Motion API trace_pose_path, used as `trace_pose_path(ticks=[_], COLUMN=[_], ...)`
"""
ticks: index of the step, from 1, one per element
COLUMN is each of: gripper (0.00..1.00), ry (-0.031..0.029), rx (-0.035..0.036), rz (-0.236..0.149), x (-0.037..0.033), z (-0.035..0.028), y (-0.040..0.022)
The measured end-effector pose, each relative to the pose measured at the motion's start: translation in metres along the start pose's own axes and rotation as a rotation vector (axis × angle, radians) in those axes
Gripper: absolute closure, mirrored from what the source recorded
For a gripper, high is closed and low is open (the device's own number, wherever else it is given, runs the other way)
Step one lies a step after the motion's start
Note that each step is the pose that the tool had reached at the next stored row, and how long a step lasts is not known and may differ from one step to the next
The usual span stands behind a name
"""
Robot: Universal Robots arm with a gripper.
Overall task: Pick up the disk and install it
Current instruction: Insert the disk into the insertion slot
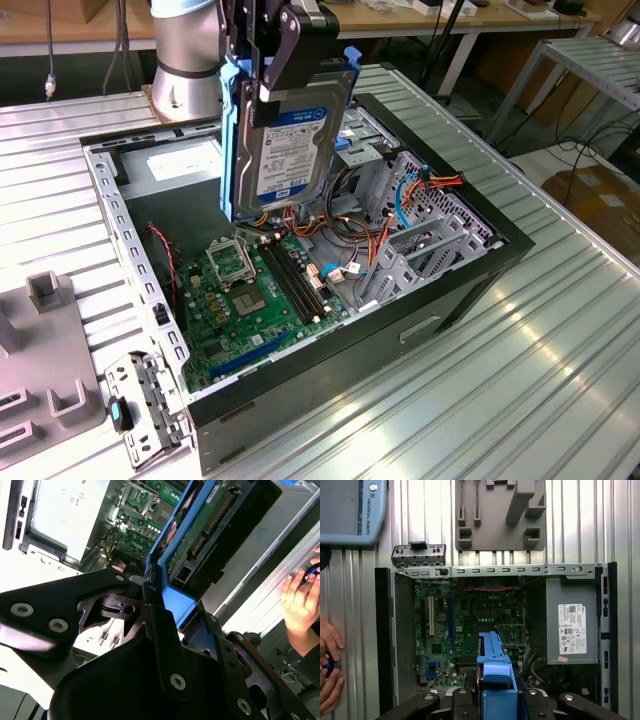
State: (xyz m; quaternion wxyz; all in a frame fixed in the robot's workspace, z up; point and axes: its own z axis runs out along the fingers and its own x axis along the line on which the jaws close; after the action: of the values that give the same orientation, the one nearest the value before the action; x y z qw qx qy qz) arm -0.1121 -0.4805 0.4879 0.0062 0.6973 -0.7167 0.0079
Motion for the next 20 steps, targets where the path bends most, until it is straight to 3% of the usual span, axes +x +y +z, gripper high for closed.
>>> trace_pose_path(ticks=[6,8,17,20], gripper=[0.63,0.63,0.63,0.63], ry=[0.0033,0.0046,0.0063,0.0076], rx=[0.0001,0.0002,0.0002,0.0002], rz=[0.000,0.000,0.000,0.000], x=[0.0104,0.0122,0.0122,0.0119], z=[0.0023,0.0032,0.0048,0.0056], y=[-0.0021,-0.0054,-0.0261,-0.0362])
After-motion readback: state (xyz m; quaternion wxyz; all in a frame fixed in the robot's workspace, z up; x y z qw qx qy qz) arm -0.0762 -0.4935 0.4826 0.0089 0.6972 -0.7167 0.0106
